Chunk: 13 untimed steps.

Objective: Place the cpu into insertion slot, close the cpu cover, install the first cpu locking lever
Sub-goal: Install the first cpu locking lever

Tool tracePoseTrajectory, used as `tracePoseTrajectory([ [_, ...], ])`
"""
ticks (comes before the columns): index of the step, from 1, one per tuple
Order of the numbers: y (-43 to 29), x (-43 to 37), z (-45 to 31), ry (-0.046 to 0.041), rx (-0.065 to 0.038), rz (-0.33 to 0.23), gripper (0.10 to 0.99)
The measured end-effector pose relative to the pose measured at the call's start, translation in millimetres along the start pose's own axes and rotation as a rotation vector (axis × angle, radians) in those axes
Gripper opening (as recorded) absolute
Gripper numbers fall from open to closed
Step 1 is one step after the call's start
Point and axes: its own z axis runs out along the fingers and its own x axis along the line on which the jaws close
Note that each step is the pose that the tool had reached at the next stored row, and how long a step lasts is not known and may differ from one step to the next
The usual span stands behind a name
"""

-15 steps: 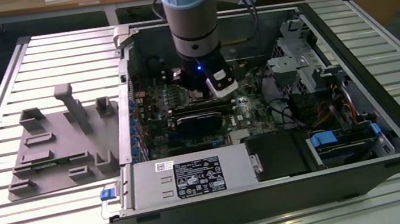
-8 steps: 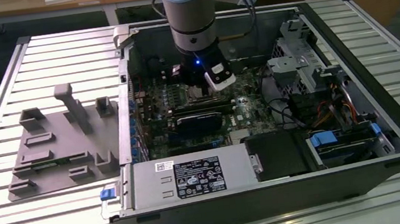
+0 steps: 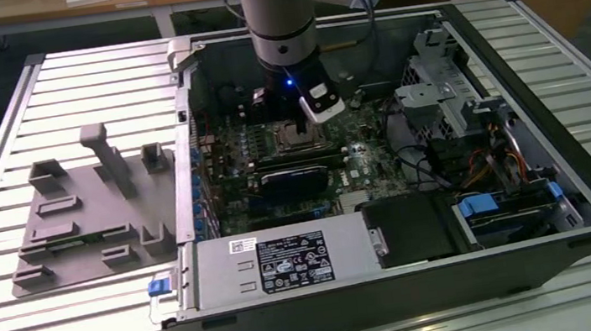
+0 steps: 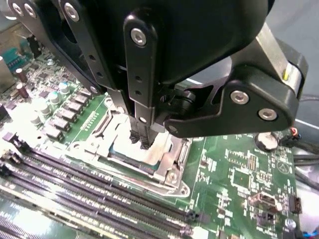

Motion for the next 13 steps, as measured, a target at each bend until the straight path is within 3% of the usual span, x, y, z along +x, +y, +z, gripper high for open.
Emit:
tracePoseTrajectory([
  [4,2.6,-0.4,-5.8,-0.0014,0.006,-0.001,0.102],
  [13,2.9,-0.4,-6.4,-0.0019,0.01,-0.001,0.102],
])
